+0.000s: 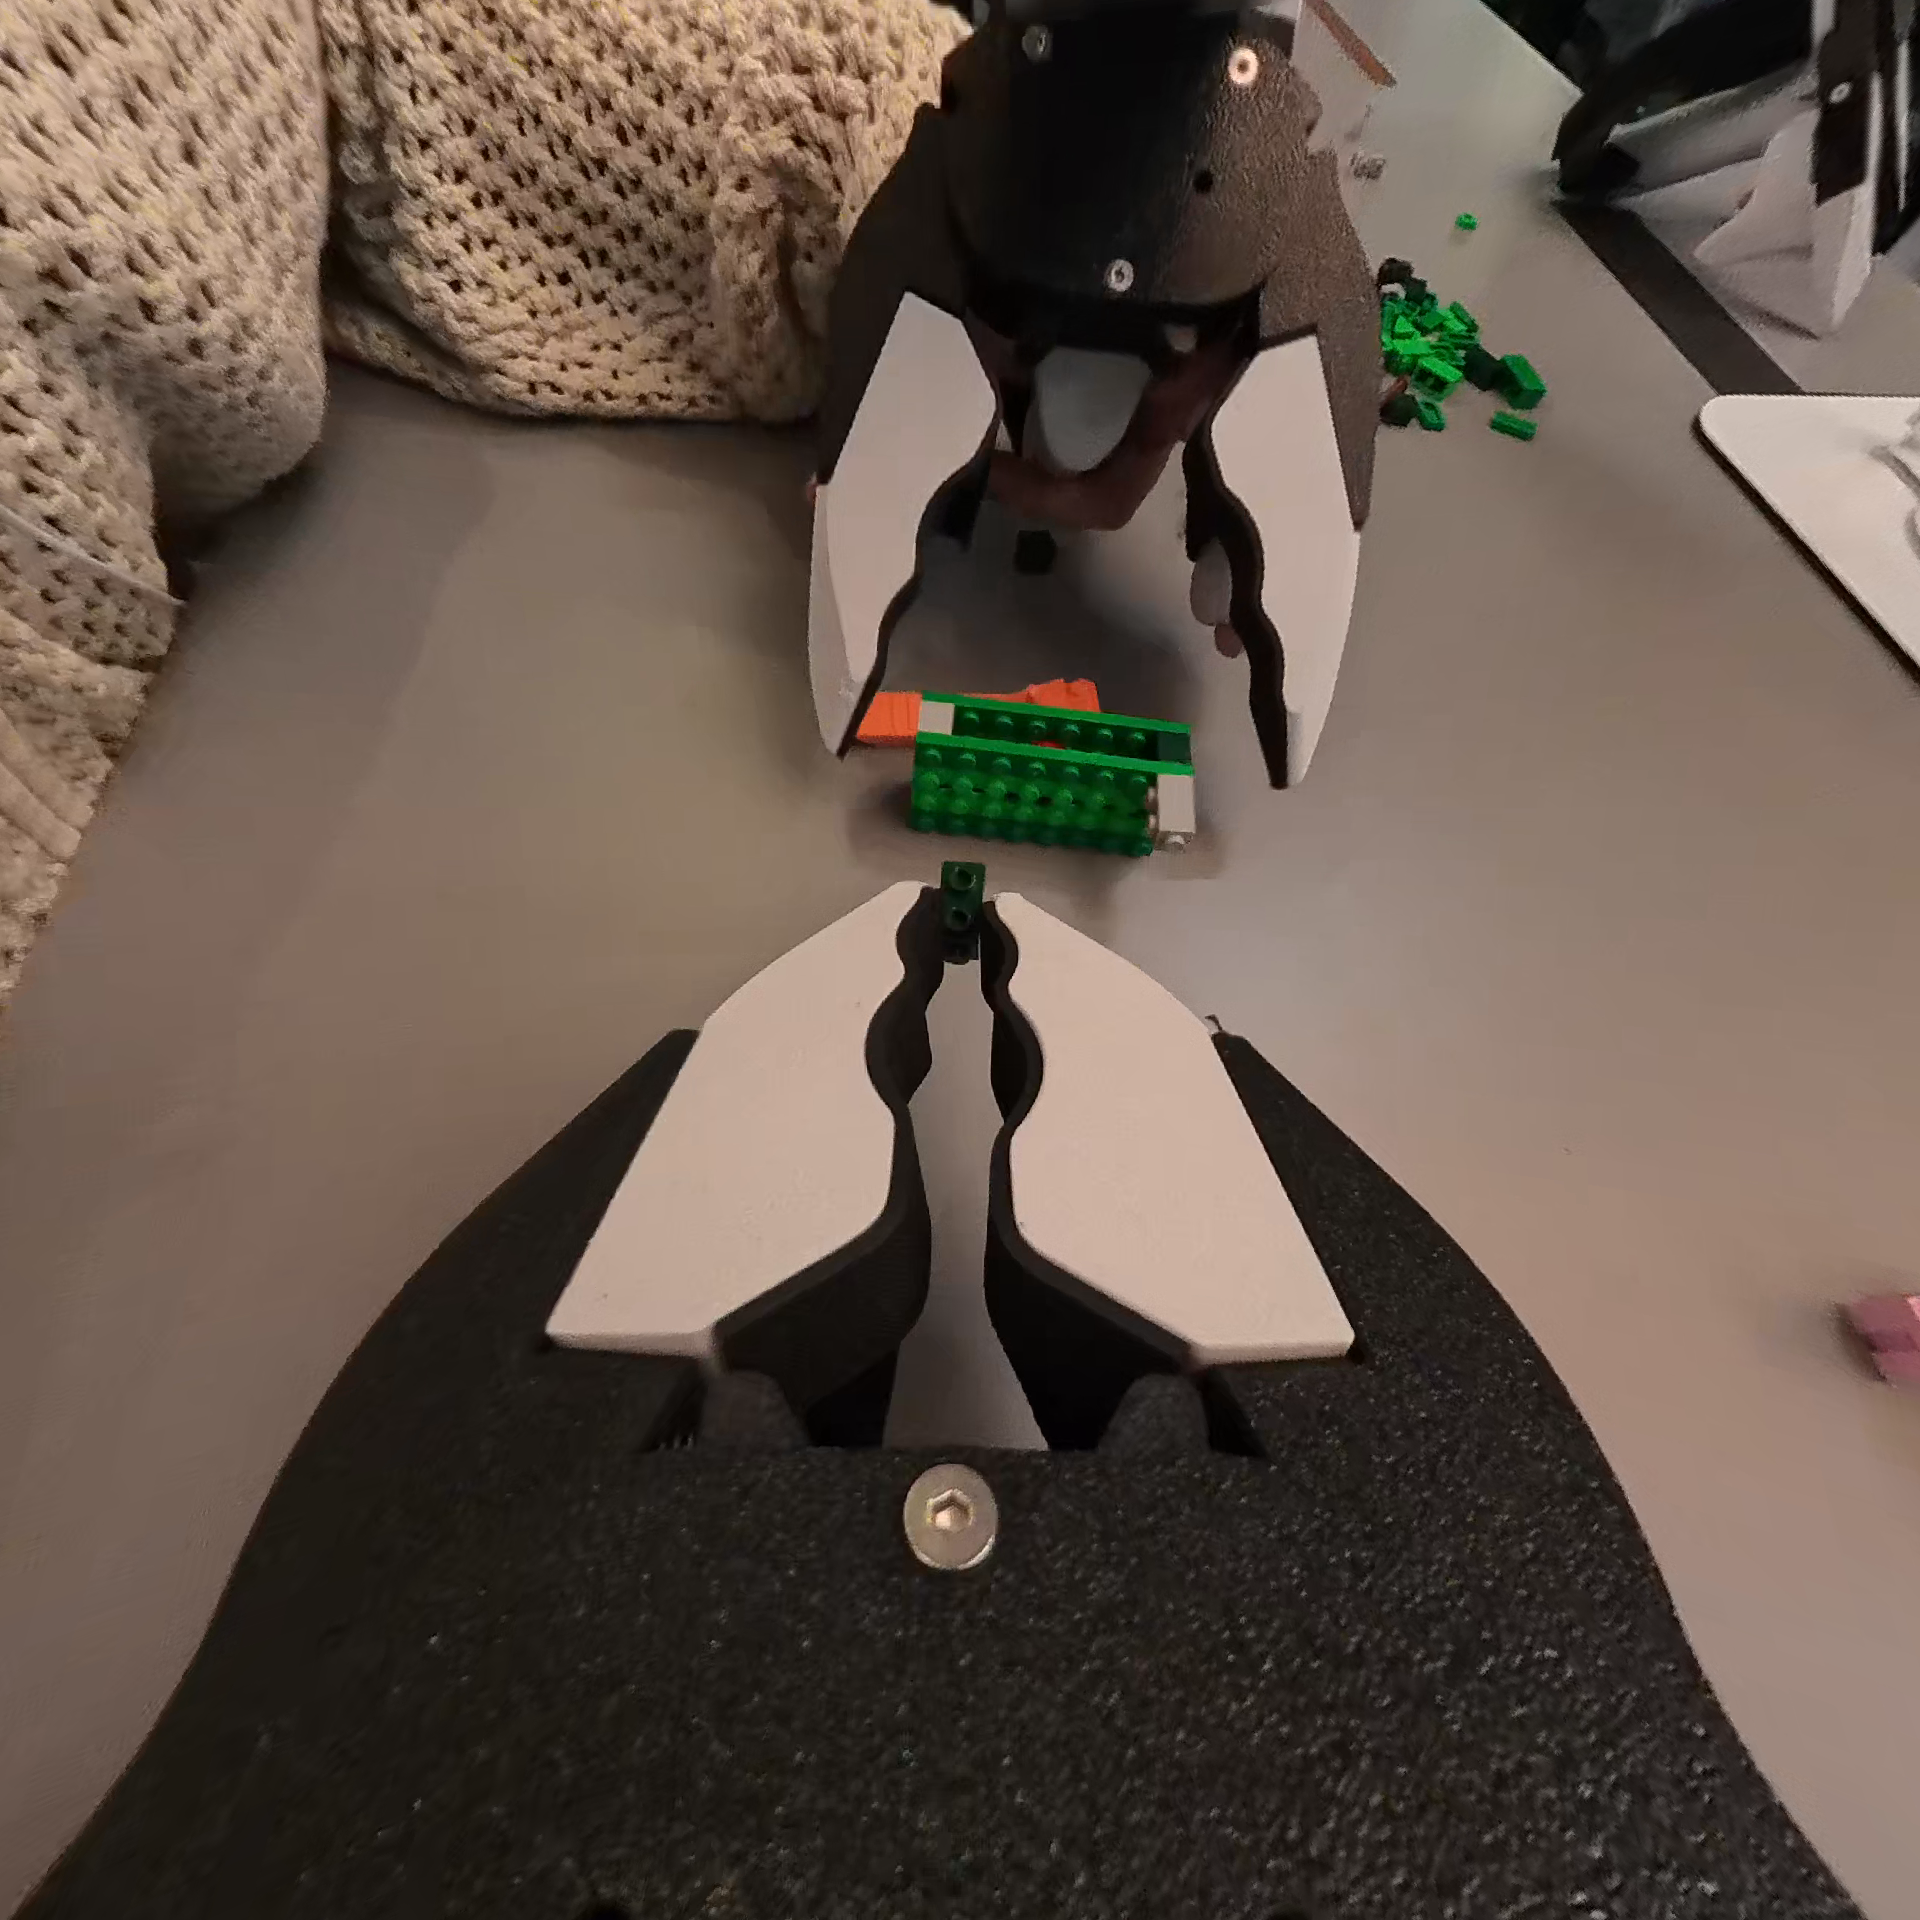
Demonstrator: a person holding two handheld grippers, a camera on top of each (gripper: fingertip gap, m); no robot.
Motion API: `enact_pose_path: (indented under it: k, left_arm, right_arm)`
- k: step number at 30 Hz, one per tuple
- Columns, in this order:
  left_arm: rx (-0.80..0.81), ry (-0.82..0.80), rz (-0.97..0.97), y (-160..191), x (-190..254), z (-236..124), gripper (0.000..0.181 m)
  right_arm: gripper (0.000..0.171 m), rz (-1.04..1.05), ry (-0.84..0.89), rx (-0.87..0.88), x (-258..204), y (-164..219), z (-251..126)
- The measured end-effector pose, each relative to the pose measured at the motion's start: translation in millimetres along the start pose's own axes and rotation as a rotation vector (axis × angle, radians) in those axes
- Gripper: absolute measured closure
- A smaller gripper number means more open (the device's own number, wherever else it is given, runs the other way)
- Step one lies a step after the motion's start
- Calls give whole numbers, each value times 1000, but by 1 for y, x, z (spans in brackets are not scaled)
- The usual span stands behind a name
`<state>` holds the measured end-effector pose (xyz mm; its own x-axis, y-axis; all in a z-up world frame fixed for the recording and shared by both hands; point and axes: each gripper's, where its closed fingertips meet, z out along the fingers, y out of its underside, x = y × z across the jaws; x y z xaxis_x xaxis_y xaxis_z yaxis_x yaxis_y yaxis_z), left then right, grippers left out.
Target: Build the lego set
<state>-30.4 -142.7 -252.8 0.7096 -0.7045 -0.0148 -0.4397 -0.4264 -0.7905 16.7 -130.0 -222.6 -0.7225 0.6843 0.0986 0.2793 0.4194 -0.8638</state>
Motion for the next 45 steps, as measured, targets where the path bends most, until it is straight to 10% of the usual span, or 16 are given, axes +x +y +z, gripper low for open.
enact_pose_path:
  k: [9,34,45]
  left_arm:
    - [-27,-20,45,4,3,7,105]
    - [52,-200,237,-18,0,3,106]
    - [-2,-347,120,0,-40,-18,106]
  right_arm:
    - [165,-38,3,-53,-6,-2,22]
    - [171,-211,76,-107,-10,-10,27]
    - [164,141,240,-66,66,20,-9]
